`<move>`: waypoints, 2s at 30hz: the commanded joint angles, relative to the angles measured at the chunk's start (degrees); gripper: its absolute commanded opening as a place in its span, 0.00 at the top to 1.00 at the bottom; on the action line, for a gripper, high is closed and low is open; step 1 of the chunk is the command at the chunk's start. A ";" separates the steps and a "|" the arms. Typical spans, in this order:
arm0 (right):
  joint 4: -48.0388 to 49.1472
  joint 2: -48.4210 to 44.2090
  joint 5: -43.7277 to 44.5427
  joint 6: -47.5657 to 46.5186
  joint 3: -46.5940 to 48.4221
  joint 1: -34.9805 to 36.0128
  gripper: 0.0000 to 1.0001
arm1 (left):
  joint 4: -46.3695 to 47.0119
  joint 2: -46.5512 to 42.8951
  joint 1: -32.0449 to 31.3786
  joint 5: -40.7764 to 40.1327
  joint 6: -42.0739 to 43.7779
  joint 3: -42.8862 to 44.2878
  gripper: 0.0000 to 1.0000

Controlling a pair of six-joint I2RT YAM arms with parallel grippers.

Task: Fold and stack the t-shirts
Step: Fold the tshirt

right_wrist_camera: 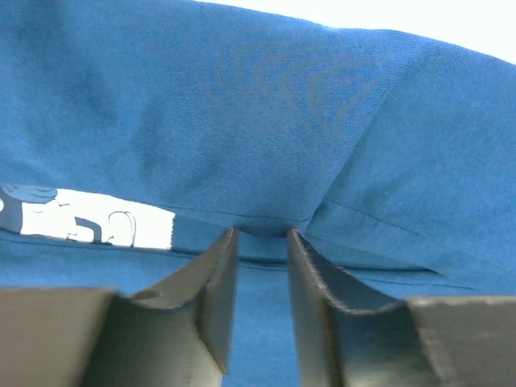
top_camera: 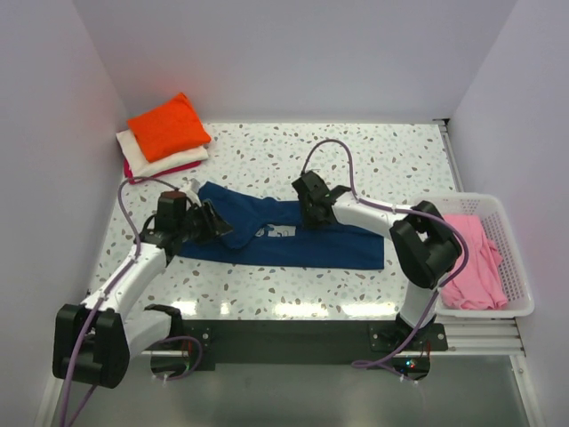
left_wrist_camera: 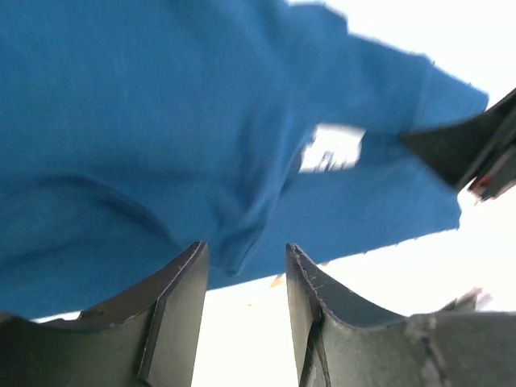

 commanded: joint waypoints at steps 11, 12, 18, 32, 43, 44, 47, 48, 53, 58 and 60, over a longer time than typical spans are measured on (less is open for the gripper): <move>-3.99 -7.54 3.10 0.11 2.80 -2.64 0.48 | 0.64 22.89 0.31 -24.51 -9.62 19.37 0.87; -3.73 -7.63 3.01 0.29 2.36 -3.35 0.48 | 0.64 24.30 0.31 -25.23 -11.19 19.64 0.88; -2.07 -5.27 1.17 1.52 -0.27 -10.20 0.48 | 1.44 37.01 0.31 -29.44 -13.93 23.84 0.93; -1.27 -4.72 -1.01 8.90 -10.99 -14.26 0.48 | -3.75 59.72 0.23 -30.17 -8.41 49.07 0.91; 6.20 -26.50 -10.26 27.42 -34.28 0.29 0.49 | -3.58 81.16 -1.61 -7.44 2.23 80.86 0.60; 7.34 -27.14 -10.43 28.84 -34.91 2.33 0.48 | -3.40 83.79 -1.97 -5.66 3.11 82.91 0.53; 7.53 -26.45 -10.52 29.74 -33.16 7.35 0.48 | -0.59 87.23 -2.94 3.57 2.86 89.24 0.46; 6.65 -25.66 -9.65 29.04 -32.02 8.06 0.47 | 0.20 89.16 -3.11 5.59 2.59 90.47 0.43; 1.66 -25.91 -4.66 21.22 -23.77 8.94 0.43 | 11.36 91.28 -3.46 16.68 -1.36 92.15 0.32; -3.98 -26.53 0.81 15.69 -15.41 8.77 0.36 | 17.42 90.15 -3.29 20.02 -2.94 94.88 0.29; -4.69 -25.83 2.12 12.79 -13.39 8.77 0.36 | 19.35 86.03 -3.03 18.71 -3.56 91.04 0.29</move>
